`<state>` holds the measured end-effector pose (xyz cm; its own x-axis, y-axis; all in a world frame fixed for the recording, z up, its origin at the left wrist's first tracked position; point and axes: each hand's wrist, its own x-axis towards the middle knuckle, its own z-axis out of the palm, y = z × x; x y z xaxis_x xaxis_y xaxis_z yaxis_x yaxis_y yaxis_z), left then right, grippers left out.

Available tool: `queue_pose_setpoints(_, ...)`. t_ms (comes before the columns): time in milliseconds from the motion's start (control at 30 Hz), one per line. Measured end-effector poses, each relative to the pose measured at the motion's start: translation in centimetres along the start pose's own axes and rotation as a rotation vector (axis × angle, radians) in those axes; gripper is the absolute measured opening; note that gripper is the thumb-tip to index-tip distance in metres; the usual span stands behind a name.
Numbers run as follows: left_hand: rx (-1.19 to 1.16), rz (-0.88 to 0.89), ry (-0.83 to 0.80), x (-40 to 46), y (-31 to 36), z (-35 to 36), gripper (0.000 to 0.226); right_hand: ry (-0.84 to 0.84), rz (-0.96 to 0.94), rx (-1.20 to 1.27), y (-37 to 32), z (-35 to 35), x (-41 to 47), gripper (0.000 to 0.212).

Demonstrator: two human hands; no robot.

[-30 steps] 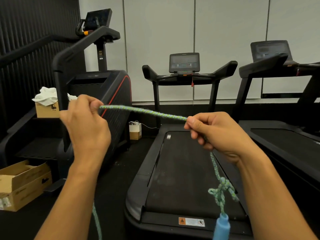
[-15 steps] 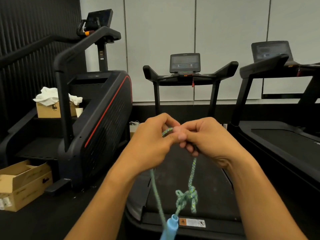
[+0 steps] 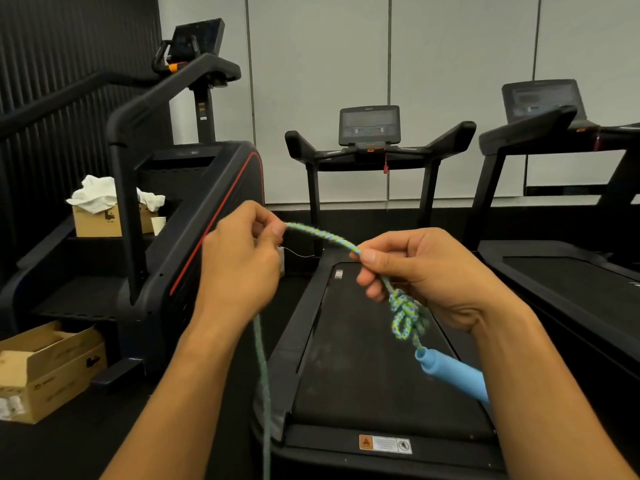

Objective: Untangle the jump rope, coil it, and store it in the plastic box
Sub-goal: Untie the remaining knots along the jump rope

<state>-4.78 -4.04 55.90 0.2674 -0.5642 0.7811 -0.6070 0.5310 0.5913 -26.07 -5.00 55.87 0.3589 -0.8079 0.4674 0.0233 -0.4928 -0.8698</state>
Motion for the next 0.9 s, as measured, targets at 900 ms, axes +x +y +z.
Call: queue_pose_setpoints(900, -0.031, 0.18, -0.014, -2.2, 1.6, 3.4, 0.005, 0.016, 0.004, 0.165, -1.3, 1.4, -0.3, 0.009)
